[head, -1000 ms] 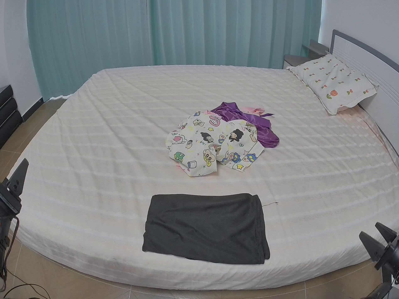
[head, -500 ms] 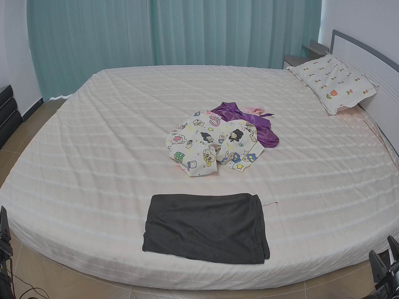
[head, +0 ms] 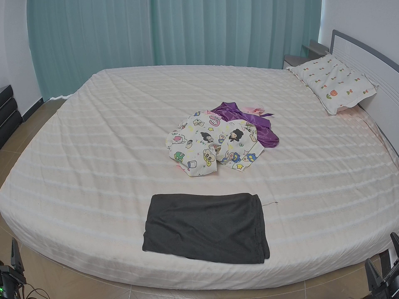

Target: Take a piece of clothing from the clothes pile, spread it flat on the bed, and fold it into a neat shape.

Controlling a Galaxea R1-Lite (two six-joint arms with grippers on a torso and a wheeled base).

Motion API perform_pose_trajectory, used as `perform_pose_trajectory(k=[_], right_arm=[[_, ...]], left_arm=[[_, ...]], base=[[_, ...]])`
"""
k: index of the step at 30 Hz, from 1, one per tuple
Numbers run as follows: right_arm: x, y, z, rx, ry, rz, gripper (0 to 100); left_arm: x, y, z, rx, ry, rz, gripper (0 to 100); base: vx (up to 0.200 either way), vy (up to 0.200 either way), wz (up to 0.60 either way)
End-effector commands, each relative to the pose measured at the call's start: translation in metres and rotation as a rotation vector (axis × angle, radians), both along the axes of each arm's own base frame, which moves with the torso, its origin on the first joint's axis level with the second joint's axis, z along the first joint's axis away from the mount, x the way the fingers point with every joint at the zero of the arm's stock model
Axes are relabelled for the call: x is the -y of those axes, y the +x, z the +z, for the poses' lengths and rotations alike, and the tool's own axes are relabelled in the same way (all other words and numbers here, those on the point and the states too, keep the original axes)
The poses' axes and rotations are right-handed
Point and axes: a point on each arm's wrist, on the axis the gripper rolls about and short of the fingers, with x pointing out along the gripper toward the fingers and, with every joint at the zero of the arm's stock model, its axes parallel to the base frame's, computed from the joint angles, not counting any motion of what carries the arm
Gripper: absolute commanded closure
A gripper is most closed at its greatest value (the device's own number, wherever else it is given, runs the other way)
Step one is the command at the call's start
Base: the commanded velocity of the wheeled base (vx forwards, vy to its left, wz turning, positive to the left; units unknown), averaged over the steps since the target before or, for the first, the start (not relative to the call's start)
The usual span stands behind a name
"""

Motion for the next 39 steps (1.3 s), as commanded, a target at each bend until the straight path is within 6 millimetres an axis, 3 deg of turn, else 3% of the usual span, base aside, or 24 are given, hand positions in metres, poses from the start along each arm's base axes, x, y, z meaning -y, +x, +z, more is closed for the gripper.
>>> perform_pose_trajectory(k=[1, 4, 8, 17, 26, 27, 30, 36, 39], right_arm=[[-0.0013, -0.0004, -0.0037, -0.017, 0.049, 0.062, 0], [-0.0012, -0.0008, -0.0037, -0.040, 0.110, 0.058, 0], [-0.0009, -0.0007, -0.0042, -0.045, 0.114, 0.041, 0], [0.0001, -0.0008, -0.0041, -0.046, 0.096, -0.001, 0], [0.0010, -0.0003, -0.0042, -0.013, -0.039, -0.051, 0], [0.0005, -0.0005, -0.0044, -0.019, -0.031, -0.026, 0], [-0.0004, -0.0007, -0.0048, -0.034, 0.022, 0.016, 0], [-0.0005, -0.0008, -0.0044, -0.047, 0.094, 0.025, 0], [0.0021, -0.0006, -0.0042, -0.044, 0.091, -0.094, 0]], left_arm=[[0.0025, -0.0011, -0.0068, -0.014, 0.063, -0.102, 0], [0.0073, 0.0005, -0.0071, -0.011, 0.073, -0.324, 0], [0.0100, 0.0008, -0.0074, -0.025, 0.116, -0.443, 0], [0.0101, 0.0007, -0.0076, -0.031, 0.121, -0.447, 0], [0.0087, 0.0004, -0.0075, -0.029, 0.112, -0.385, 0], [0.0064, 0.0002, -0.0080, -0.045, 0.131, -0.279, 0], [0.0047, -0.0002, -0.0076, -0.069, 0.184, -0.197, 0], [0.0053, 0.0003, -0.0075, -0.076, 0.198, -0.223, 0], [0.0090, 0.0011, -0.0083, -0.047, 0.146, -0.400, 0]], base=[[0.000, 0.000, 0.00], [0.000, 0.000, 0.00], [0.000, 0.000, 0.00], [0.000, 0.000, 0.00], [0.000, 0.000, 0.00], [0.000, 0.000, 0.00], [0.000, 0.000, 0.00], [0.000, 0.000, 0.00], [0.000, 0.000, 0.00]])
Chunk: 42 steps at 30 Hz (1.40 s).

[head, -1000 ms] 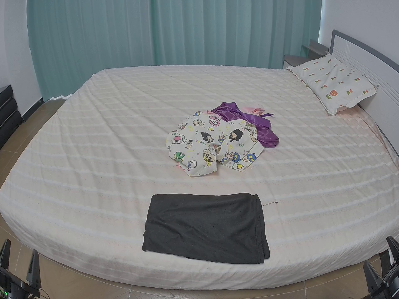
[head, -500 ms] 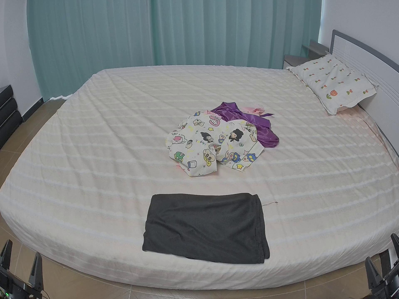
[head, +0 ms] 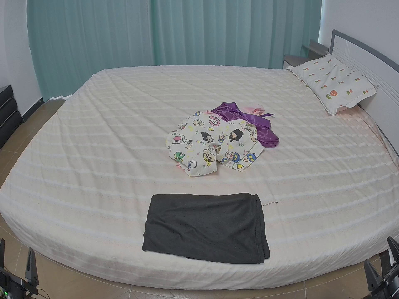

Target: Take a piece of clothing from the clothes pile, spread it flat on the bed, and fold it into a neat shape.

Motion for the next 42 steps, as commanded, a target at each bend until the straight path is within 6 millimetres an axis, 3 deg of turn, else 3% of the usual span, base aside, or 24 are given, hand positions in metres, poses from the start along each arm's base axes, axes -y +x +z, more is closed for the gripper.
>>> perform_pose_trajectory(k=[1, 3, 18, 34, 42], right_arm=[[0.0024, -0.0007, -0.0003, 0.007, -0.006, -0.111, 0], [0.0037, -0.0013, -0.0001, -0.003, -0.040, -0.166, 0], [0.0085, -0.0022, 0.0012, -0.009, -0.055, -0.379, 0], [0.0063, -0.0013, 0.0004, 0.005, -0.087, -0.285, 0], [0.0026, -0.0001, -0.0001, 0.038, -0.125, -0.124, 0]], left_arm=[[0.0032, 0.0018, -0.0055, -0.010, -0.052, -0.149, 0], [0.0054, 0.0025, -0.0109, -0.075, -0.109, -0.250, 0], [0.0054, 0.0021, -0.0108, -0.062, -0.088, -0.247, 0], [0.0054, 0.0021, -0.0109, -0.063, -0.092, -0.247, 0], [0.0054, 0.0021, -0.0109, -0.063, -0.092, -0.247, 0]], base=[[0.000, 0.000, 0.00], [0.000, 0.000, 0.00], [0.000, 0.000, 0.00], [0.000, 0.000, 0.00], [0.000, 0.000, 0.00]])
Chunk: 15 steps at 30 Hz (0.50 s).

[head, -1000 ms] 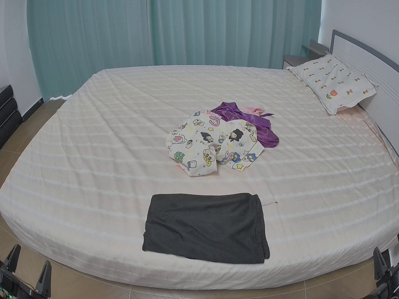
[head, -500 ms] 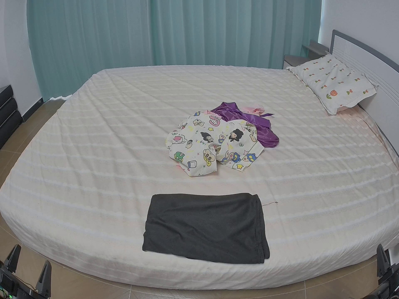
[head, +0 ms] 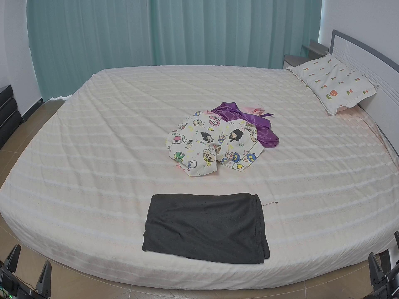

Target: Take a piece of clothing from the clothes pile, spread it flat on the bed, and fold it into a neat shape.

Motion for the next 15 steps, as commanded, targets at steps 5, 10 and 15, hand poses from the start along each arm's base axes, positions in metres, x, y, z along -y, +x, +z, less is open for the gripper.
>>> perform_pose_trajectory(k=[5, 10, 15], right_arm=[[-0.0006, -0.0003, -0.0013, 0.016, -0.013, 0.028, 0], [-0.0013, 0.0003, -0.0010, 0.038, -0.016, 0.056, 0], [-0.0015, 0.0003, -0.0004, 0.046, -0.038, 0.056, 0]], left_arm=[[0.0000, 0.0010, -0.0050, -0.013, -0.002, 0.000, 0], [0.0000, 0.0010, -0.0050, -0.013, -0.002, 0.000, 0], [0.0000, 0.0010, -0.0051, -0.014, 0.000, 0.000, 0]], base=[[0.000, 0.000, 0.00], [0.000, 0.000, 0.00], [0.000, 0.000, 0.00]])
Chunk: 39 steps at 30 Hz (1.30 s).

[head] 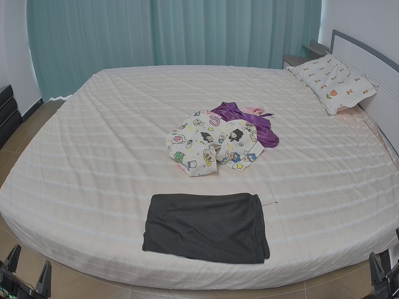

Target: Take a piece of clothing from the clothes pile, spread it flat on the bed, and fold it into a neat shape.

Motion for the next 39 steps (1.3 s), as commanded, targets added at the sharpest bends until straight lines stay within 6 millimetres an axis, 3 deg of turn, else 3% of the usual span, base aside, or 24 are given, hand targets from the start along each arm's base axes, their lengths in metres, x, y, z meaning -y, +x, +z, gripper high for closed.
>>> perform_pose_trajectory(k=[1, 15, 20, 39], right_arm=[[-0.0001, 0.0004, -0.0049, -0.003, -0.011, -0.001, 0], [0.0001, 0.0000, -0.0048, -0.015, 0.017, -0.005, 0], [0.0034, 0.0003, -0.0126, -0.093, 0.095, -0.152, 0], [0.0028, 0.0006, -0.0123, -0.079, 0.113, -0.111, 0]], left_arm=[[0.0000, 0.0009, -0.0051, -0.013, -0.001, 0.000, 0], [0.0000, 0.0009, -0.0050, -0.012, -0.017, 0.000, 0], [0.0000, 0.0009, -0.0050, -0.012, -0.017, 0.000, 0], [0.0000, 0.0009, -0.0050, -0.012, -0.006, 0.000, 0]], base=[[0.000, 0.000, 0.00], [0.000, 0.000, 0.00], [0.000, 0.000, 0.00], [0.000, 0.000, 0.00]])
